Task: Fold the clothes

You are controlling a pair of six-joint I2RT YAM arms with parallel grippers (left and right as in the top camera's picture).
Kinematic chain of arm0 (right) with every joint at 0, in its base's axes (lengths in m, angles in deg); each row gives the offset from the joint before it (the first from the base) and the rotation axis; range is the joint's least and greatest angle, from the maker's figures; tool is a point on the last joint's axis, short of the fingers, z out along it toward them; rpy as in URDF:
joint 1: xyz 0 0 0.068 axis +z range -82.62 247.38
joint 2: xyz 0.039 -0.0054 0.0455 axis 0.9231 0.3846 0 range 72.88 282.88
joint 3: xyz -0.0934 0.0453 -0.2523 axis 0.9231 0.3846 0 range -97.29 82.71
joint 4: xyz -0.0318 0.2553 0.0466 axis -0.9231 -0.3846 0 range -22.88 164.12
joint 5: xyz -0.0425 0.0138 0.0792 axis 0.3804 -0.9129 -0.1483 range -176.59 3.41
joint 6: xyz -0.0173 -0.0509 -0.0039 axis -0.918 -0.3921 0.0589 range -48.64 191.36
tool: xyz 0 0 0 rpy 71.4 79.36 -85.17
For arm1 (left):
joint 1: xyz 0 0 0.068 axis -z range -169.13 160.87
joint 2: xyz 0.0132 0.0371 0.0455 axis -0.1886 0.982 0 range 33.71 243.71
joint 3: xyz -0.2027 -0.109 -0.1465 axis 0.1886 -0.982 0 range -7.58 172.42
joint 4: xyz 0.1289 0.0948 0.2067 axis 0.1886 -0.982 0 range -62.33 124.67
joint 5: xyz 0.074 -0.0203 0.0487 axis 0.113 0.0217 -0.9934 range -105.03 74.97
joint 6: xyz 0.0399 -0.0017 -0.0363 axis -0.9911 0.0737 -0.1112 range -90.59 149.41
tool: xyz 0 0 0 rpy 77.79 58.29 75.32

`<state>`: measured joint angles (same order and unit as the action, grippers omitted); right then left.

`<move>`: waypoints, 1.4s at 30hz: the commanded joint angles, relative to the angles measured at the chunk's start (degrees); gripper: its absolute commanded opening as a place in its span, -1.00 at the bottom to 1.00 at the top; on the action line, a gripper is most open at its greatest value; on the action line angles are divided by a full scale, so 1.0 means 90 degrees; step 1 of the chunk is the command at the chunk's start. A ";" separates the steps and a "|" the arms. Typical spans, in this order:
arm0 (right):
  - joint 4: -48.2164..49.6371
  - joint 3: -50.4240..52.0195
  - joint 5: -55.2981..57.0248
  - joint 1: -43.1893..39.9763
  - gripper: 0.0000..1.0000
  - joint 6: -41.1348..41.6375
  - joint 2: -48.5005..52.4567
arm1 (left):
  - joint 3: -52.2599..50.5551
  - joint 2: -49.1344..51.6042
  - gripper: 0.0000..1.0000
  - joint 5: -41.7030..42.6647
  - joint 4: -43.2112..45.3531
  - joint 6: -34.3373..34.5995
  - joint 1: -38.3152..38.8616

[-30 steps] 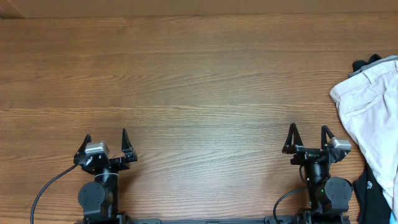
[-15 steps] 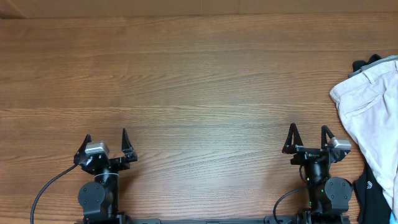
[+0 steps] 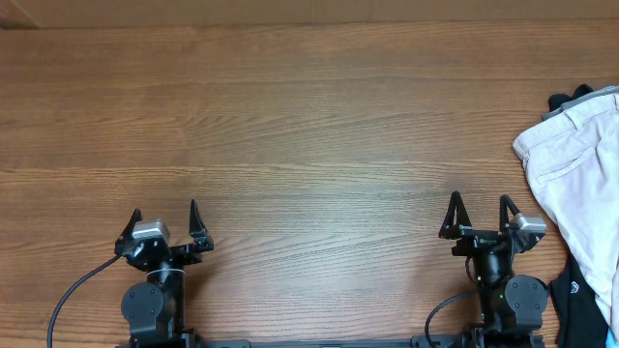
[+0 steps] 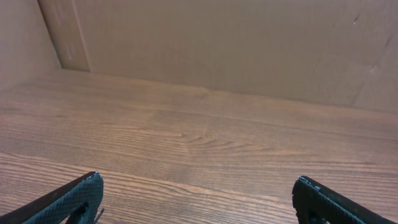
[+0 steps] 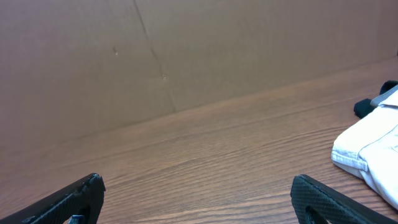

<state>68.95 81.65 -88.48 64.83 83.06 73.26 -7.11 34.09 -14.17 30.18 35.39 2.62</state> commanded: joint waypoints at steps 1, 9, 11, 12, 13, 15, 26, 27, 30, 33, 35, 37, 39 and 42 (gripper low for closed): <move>0.0036 0.0066 0.0087 -0.0010 1.00 -0.0063 -0.0017 | -0.0022 0.0027 1.00 0.0022 0.0002 -0.0022 -0.0034; 0.0036 0.0066 0.0087 -0.0010 1.00 -0.0063 -0.0017 | -0.0022 0.0027 1.00 0.0022 0.0005 -0.0022 -0.0034; 0.0036 0.0066 0.0087 -0.0010 1.00 -0.0063 -0.0017 | -0.0022 0.0027 0.99 0.0019 0.0002 -0.0022 -0.0034; 0.0036 0.0066 0.0085 -0.0010 1.00 -0.0061 -0.0017 | -0.0022 0.0027 1.00 0.0022 0.0002 -0.0022 -0.0034; 0.0085 0.0066 0.0041 -0.0010 1.00 -0.0019 -0.0017 | -0.0022 0.0027 1.00 0.0022 0.0010 -0.0022 -0.0034; 0.0073 0.0066 -0.0250 -0.0010 1.00 0.0233 -0.0017 | -0.0022 0.0027 1.00 0.0022 0.0228 -0.0022 -0.0034; 0.0250 0.0066 -0.3254 -0.0005 1.00 0.2106 -0.0012 | -0.0017 0.0029 1.00 0.3946 0.0199 0.2018 -0.0034; 0.0243 0.0066 -0.3468 -0.0005 1.00 0.2079 -0.0012 | -0.0017 0.0029 1.00 0.4167 0.0194 0.2093 -0.0034; 0.0257 0.0063 -0.3704 -0.0005 1.00 0.2047 -0.0012 | -0.0017 0.0029 1.00 0.4864 0.0185 0.2249 -0.0034; 0.0250 0.0039 -0.3706 -0.0005 1.00 0.1724 -0.0012 | -0.0017 0.0029 1.00 0.5576 0.0155 0.2475 -0.0034; 0.0177 -0.0100 -0.3708 -0.0005 1.00 0.1525 -0.0010 | -0.0010 0.0029 1.00 0.5918 0.0287 0.2659 -0.0034; 0.0066 -0.0355 -0.3706 -0.0005 1.00 0.1333 0.0036 | 0.0095 0.0029 1.00 0.6115 0.0595 0.2778 -0.0034; -0.0107 -0.0799 -0.3708 -0.0005 1.00 0.1290 0.0168 | 0.0391 0.0029 1.00 0.6120 0.0899 0.2815 -0.0034; -0.0522 -0.1666 -0.3662 -0.0007 1.00 0.1059 0.0554 | 0.1246 0.0046 1.00 0.5756 0.1010 0.2584 -0.0039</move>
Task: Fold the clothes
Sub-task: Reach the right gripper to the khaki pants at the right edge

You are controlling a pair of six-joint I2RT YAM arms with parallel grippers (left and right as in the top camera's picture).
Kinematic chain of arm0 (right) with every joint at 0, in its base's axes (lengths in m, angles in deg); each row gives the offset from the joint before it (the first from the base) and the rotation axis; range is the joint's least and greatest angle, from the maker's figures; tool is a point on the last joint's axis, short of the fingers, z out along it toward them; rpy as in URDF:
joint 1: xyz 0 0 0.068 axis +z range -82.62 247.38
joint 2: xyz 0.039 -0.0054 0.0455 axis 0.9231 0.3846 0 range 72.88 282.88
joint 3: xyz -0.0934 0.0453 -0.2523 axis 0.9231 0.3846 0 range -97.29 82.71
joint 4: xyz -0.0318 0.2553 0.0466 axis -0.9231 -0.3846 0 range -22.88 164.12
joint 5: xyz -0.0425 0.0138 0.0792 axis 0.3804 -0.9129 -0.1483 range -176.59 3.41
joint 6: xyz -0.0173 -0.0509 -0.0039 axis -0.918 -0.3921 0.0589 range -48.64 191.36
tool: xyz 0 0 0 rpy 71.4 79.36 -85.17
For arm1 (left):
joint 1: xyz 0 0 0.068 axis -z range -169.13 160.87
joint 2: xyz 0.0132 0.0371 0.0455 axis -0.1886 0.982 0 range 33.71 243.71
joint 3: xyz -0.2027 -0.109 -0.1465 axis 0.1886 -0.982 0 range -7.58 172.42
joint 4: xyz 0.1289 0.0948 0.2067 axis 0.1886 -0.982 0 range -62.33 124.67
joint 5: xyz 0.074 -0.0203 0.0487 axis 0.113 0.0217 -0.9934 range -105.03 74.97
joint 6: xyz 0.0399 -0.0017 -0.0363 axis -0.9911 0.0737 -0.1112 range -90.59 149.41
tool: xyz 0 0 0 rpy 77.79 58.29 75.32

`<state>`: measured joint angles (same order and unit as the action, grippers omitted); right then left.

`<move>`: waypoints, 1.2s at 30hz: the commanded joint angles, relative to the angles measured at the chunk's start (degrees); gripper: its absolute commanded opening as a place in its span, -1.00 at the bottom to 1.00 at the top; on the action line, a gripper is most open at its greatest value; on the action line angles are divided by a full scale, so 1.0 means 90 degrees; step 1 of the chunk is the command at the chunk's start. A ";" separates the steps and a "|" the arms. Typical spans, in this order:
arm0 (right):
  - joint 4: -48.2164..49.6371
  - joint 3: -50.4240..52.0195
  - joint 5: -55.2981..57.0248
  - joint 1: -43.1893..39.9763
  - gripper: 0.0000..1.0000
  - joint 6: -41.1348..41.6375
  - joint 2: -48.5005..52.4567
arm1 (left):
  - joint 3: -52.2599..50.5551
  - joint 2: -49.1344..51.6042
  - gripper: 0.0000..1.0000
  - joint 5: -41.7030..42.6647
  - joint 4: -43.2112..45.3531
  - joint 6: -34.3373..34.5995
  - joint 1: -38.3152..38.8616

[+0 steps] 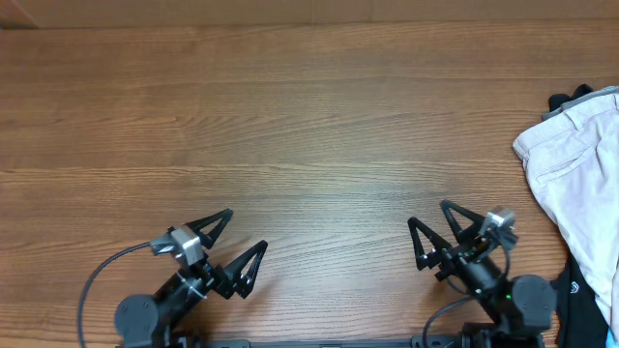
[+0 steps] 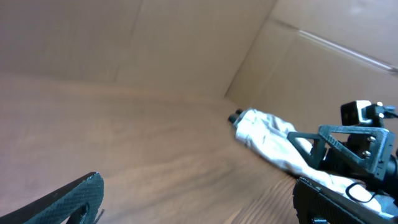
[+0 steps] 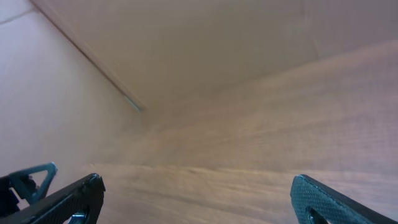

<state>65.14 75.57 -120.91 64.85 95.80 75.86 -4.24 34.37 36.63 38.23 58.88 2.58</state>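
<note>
A white garment [image 1: 571, 164] lies crumpled at the table's right edge, and it also shows far off as a pale garment [image 2: 267, 134] in the left wrist view. A black garment [image 1: 583, 290] lies partly under it near the front right corner. My left gripper [image 1: 235, 242] is open near the front edge, turned toward the right, with nothing between its fingers [image 2: 81, 193]. My right gripper [image 1: 437, 227] is open too, turned toward the left and away from the clothes, and it is empty. Neither gripper touches any cloth.
Wooden table [image 1: 290, 116] with brown cardboard walls [image 3: 186, 43] behind and at the sides. A small black piece [image 1: 564, 100] pokes out at the far end of the white garment. The right arm [image 2: 357, 146] shows in the left wrist view.
Both grippers pointed straight away from the front edge before. Now the left one is turned right toward the clothes and the right one is turned left. Both remain open and the clothes have not moved.
</note>
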 commanded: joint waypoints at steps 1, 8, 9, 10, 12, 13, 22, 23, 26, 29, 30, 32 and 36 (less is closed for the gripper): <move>-0.0393 -0.1394 0.0058 -0.0007 1.00 -0.0461 0.0503 | 0.1241 0.0056 1.00 0.0005 0.0075 -0.0243 -0.0036; -0.2907 -0.4177 0.0665 -0.0007 1.00 -0.0886 0.2924 | 0.3742 0.1559 0.99 -0.0352 -0.1785 -0.1098 -0.0039; -0.3395 -0.4670 0.0668 -0.0007 1.00 -0.1035 0.3407 | 0.4107 0.1892 1.00 -0.0352 -0.2188 -0.1202 -0.0036; -0.3808 -0.5083 0.0670 -0.0007 1.00 -0.1212 0.3818 | 0.4473 0.2225 1.00 -0.0367 -0.2611 -0.1302 -0.0036; -0.4682 -0.5923 0.0670 -0.0007 1.00 -0.1593 0.4626 | 0.5268 0.2943 1.00 -0.0503 -0.3602 -0.1481 -0.0036; -0.5032 -0.6268 0.0670 -0.0010 1.00 -0.1758 0.4964 | 0.5620 0.3274 1.00 -0.0573 -0.4068 -0.1630 -0.0036; -0.6462 -0.8189 0.1377 -0.0129 1.00 -0.1637 0.7181 | 0.7771 0.5991 1.00 -0.2098 -0.7849 -0.2858 -0.0034; -0.6538 -0.8429 0.1899 -0.0192 1.00 -0.1387 0.7448 | 0.7810 0.6198 1.00 -0.2125 -0.8034 -0.2861 -0.0034; -0.6747 -0.9211 0.3815 -0.0391 1.00 -0.0731 0.8415 | 0.7810 0.6802 1.00 -0.2123 -0.8408 -0.2856 -0.0034; -0.6948 -0.9831 0.4983 -0.0549 1.00 -0.0435 0.9367 | 0.7810 0.7402 1.00 -0.2120 -0.8709 -0.2851 -0.0034; -0.6941 -0.9942 0.5187 -0.0610 1.00 -0.0325 0.9636 | 0.7810 0.7572 1.00 -0.2120 -0.8777 -0.2851 -0.0034; -0.6761 -1.0049 0.5435 -0.0787 1.00 -0.0214 1.0139 | 0.7810 0.7915 1.00 -0.2079 -0.8937 -0.2849 -0.0034; -0.6402 -1.0049 0.5195 -0.1188 1.00 -0.0182 1.1038 | 0.7810 0.8332 1.00 -0.2096 -0.9056 -0.2861 -0.0034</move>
<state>7.22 -13.32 -77.72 55.87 92.28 172.78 64.91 107.88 18.27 -42.99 34.75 2.58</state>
